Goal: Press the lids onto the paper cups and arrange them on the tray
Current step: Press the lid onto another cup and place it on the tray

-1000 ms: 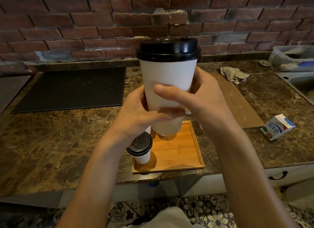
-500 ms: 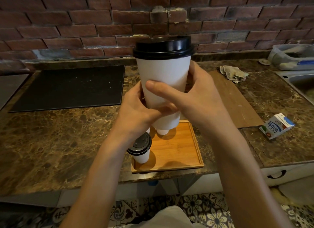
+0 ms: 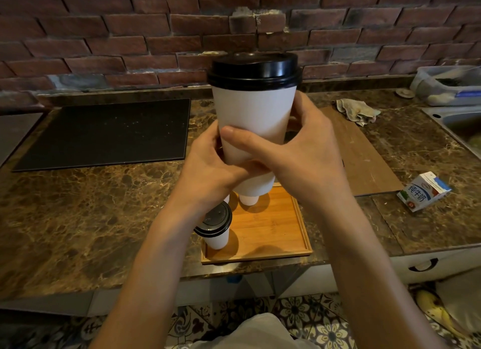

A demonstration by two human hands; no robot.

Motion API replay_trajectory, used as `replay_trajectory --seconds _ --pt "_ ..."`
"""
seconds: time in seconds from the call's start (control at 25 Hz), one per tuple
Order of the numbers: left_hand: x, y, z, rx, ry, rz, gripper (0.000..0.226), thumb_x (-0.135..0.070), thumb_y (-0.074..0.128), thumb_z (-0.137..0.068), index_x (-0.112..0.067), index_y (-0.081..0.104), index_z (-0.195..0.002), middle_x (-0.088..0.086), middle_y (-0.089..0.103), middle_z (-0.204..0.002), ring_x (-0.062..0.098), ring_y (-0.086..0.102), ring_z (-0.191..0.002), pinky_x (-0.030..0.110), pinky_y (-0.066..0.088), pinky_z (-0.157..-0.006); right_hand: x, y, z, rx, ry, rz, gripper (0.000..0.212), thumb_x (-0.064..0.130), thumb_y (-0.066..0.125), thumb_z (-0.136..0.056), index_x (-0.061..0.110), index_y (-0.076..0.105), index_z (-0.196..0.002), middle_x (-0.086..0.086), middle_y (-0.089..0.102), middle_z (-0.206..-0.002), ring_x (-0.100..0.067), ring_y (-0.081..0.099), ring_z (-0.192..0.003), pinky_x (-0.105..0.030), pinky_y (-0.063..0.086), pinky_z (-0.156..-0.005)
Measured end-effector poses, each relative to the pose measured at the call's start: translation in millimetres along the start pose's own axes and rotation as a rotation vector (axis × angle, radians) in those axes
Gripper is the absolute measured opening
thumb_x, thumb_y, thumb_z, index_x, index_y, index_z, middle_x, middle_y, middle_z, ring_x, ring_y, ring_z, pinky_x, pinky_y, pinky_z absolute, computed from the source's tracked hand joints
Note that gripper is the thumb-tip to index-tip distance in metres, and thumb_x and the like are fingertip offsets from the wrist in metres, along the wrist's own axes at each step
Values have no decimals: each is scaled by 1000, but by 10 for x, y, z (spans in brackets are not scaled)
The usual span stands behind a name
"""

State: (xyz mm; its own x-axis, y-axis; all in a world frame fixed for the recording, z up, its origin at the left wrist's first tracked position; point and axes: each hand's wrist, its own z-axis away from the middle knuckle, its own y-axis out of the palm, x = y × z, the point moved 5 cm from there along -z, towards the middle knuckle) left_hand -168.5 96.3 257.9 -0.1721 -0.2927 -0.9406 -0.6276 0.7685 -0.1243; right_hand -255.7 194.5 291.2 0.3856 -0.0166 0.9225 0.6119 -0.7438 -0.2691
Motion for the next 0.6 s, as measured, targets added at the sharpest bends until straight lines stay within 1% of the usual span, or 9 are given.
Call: replay_trajectory --seconds 0.08,0.16,0.2,0.32,0.44,0.52,0.6 --pt "-31 -5 -2 46 -1 27 52 -15 83 -63 -34 55 -101 -27 69 -92 -6 66 -90 7 51 -68 3 -27 -32 34 -2 -25 70 45 85 -67 25 55 -127 10 65 -114 -6 62 -105 -33 58 -83" --pt "-36 -4 4 96 -22 72 48 -29 79 -61 -34 55 -103 -25 69 -94 -2 66 -93 9 51 -69 -21 -38 -50 91 22 -82 67 42 85 -68 25 56 -126 9 66 -114 -8 63 -105 -35 59 -83" --pt "-28 -2 5 119 -35 93 48 -31 77 -62 -34 56 -105 -23 69 -96 -1 66 -94 10 52 -70 -39 -43 -57 118 35 -114 65 40 85 -68 26 57 -126 9 67 -113 -8 64 -104 -35 60 -83" --pt "-6 5 9 193 -72 143 46 -27 76 -66 -30 58 -109 -17 71 -99 2 66 -96 13 52 -71 -76 -44 -70 190 48 -157 62 38 82 -69 26 59 -125 7 68 -111 -9 65 -103 -33 59 -81" --pt "30 2 22 237 -106 182 39 -24 74 -67 -32 63 -104 -14 72 -96 3 67 -93 13 52 -70 -112 -24 -71 246 86 -232 58 34 78 -69 22 61 -122 5 70 -108 -10 67 -99 -24 56 -74" --pt "57 -7 28 221 -110 171 40 -26 75 -66 -32 63 -104 -15 72 -96 3 67 -94 13 52 -70 -124 -13 -69 269 104 -244 57 34 77 -69 21 61 -122 5 70 -107 -8 68 -98 -19 54 -72" --pt "80 -17 20 185 -118 152 47 -31 76 -64 -31 61 -107 -14 70 -98 6 66 -97 15 52 -71 -112 -12 -75 278 100 -216 58 35 78 -70 21 60 -124 5 70 -108 -7 67 -99 -19 55 -72"
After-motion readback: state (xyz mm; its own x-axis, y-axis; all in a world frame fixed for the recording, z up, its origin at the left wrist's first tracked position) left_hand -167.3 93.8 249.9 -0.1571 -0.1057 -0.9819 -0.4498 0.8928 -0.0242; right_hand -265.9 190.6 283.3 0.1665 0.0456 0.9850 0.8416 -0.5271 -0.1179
